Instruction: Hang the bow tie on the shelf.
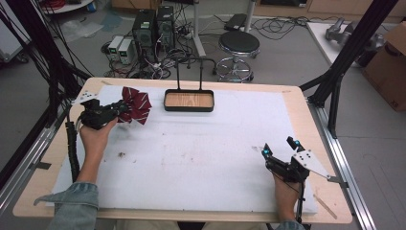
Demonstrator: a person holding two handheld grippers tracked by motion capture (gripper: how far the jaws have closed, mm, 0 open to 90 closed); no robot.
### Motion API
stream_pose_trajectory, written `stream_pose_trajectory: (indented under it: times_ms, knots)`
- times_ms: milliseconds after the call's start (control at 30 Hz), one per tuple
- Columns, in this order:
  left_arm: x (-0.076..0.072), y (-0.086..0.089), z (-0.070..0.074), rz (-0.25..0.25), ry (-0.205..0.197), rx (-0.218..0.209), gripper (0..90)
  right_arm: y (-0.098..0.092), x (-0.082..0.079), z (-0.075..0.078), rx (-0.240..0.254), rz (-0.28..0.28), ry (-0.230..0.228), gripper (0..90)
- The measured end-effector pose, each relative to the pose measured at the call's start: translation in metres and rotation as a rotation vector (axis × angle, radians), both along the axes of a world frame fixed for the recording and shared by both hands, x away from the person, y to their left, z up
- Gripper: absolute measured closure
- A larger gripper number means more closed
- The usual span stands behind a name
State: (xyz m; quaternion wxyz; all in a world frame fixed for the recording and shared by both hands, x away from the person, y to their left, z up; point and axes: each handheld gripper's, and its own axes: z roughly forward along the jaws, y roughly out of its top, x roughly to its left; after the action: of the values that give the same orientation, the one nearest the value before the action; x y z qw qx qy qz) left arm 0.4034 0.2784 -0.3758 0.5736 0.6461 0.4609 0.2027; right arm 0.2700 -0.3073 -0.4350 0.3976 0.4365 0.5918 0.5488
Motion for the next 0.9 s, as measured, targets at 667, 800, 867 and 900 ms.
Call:
stream_pose_trajectory:
  times_ms: [667, 800, 867, 900]
  knots:
    - [0.047, -0.084, 0.061, -0.126, -0.107, -0.007, 74.8, 0.0, 0.0, 0.0, 0.002, 0.014, 0.005, 11.6]
    - [0.053, -0.09, 0.068, -0.112, -0.119, -0.021, 74.8, 0.0, 0.001, 0.0, 0.003, 0.017, 0.006, 11.6]
    - [0.056, -0.092, 0.072, -0.091, -0.127, -0.024, 74.7, 0.0, 0.001, 0.0, 0.002, 0.018, 0.006, 11.6]
    - [0.059, -0.094, 0.077, -0.069, -0.134, -0.032, 74.8, 0.0, 0.001, 0.0, 0.002, 0.019, 0.006, 11.6]
